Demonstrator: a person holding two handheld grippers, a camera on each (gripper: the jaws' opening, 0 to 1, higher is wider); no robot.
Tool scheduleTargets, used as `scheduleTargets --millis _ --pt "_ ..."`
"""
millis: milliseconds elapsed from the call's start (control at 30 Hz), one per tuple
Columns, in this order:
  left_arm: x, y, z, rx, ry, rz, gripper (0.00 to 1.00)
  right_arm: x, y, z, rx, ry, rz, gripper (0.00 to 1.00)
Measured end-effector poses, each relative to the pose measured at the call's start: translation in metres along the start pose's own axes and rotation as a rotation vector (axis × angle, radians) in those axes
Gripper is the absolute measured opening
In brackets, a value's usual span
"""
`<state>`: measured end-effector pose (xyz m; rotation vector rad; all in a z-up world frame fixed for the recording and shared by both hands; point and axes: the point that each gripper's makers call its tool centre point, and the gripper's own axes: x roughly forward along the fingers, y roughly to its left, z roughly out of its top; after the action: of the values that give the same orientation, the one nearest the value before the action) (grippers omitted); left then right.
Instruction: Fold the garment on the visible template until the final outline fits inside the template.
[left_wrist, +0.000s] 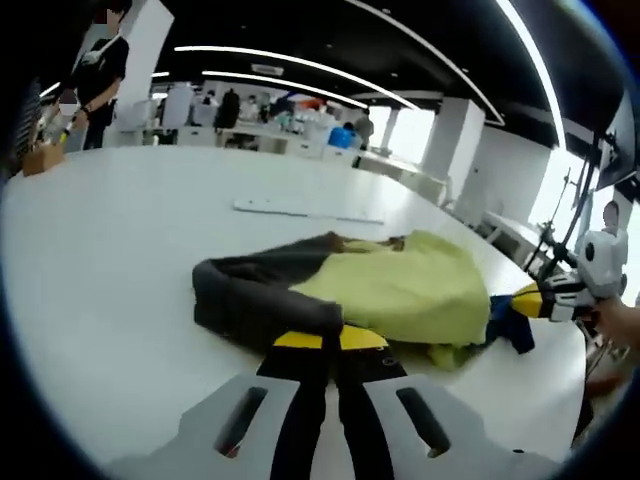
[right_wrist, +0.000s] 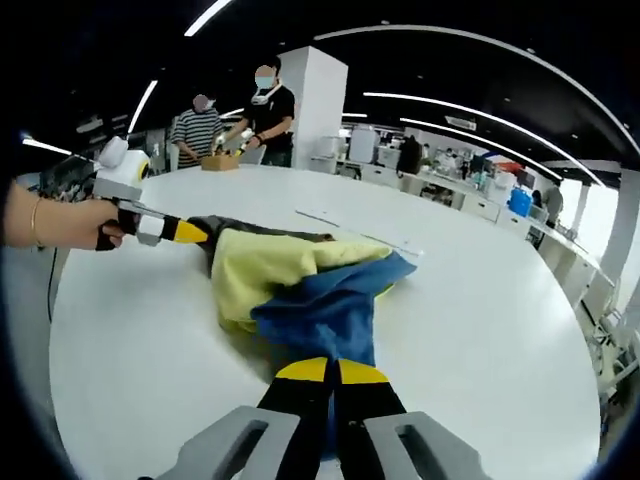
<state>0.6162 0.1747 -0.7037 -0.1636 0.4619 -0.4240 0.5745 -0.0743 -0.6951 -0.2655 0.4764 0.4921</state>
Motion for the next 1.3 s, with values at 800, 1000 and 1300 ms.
scheduleTargets --millis 800,1000,1300 --pt "-0.038 0.061 0.044 0.001 -0.037 0.138 0.0 -0.018 -0.096 0.021 0.273 0.027 -0.156 0.0" --pt "-0.044 0.082 0.044 -0.018 -0.028 0.191 0.0 -0.022 -0.107 0.017 0.375 0.032 -0.175 0.0" --pt "-0.048 0.105 0.041 -0.024 -0.008 0.245 0.0 -0.034 -0.133 0.008 0.533 0.044 -0.235 0.0"
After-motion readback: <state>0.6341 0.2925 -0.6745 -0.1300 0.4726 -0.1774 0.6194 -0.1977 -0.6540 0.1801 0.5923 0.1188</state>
